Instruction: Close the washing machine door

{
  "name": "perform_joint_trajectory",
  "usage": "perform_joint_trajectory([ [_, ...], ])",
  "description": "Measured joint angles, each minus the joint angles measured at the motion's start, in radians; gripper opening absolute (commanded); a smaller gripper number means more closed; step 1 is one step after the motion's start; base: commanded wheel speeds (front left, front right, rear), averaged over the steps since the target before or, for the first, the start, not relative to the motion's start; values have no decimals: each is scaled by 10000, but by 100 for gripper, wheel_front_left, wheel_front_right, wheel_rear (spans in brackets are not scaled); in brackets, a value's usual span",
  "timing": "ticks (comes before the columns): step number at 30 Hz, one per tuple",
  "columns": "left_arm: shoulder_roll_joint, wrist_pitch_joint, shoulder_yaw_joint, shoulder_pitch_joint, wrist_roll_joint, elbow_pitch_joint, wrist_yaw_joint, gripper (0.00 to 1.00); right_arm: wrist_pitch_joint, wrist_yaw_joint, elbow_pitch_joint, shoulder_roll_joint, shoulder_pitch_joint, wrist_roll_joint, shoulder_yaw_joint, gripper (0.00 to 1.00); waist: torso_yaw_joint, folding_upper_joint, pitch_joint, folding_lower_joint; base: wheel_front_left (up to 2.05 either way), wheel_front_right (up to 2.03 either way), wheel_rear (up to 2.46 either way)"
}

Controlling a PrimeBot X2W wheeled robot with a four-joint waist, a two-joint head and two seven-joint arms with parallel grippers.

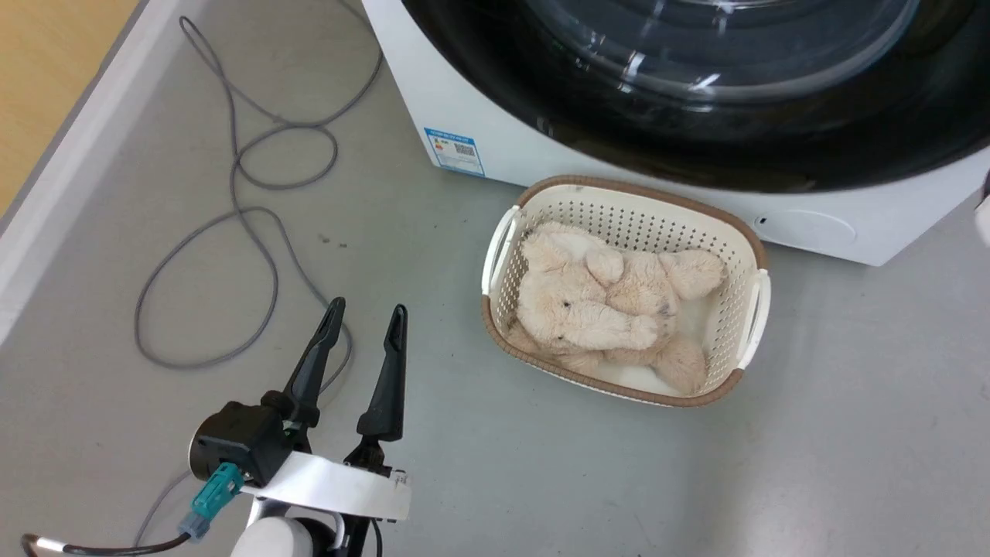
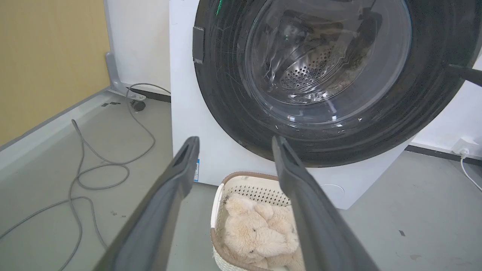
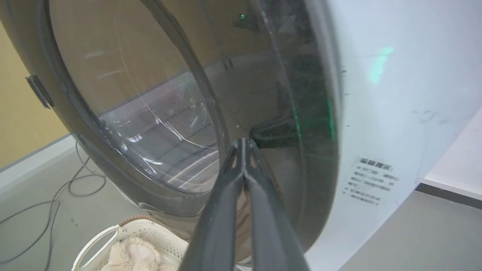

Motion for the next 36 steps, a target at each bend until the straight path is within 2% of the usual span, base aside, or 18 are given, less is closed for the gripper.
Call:
perform_joint_trajectory([
  [6,0,0,21,-96,-59,-44,0,100,357,6,525,-63,-663,71,-324,0,103,0,239,0,0,0,0],
  [15,-2,0,59,-214,-61,-174,2,100,433,92,568,-58,-844,23,-362,0,104,0,455,0,0,0,0],
  [22,-2,0,121,-313,-56,-261,17,100,-65,67,525,-48,-739,-52,-261,0,-98,0,219,0,0,0,0],
  [29,-10,0,412,-70,23,-127,104,100,-1152,-8,-441,138,875,-8,10,0,-547,0,-562,-1,0,0,0],
  [36,-12,0,780,367,117,113,207,100,-1877,-8,-2025,924,3266,-443,-545,0,-1157,0,-1593,-1,0,0,0],
])
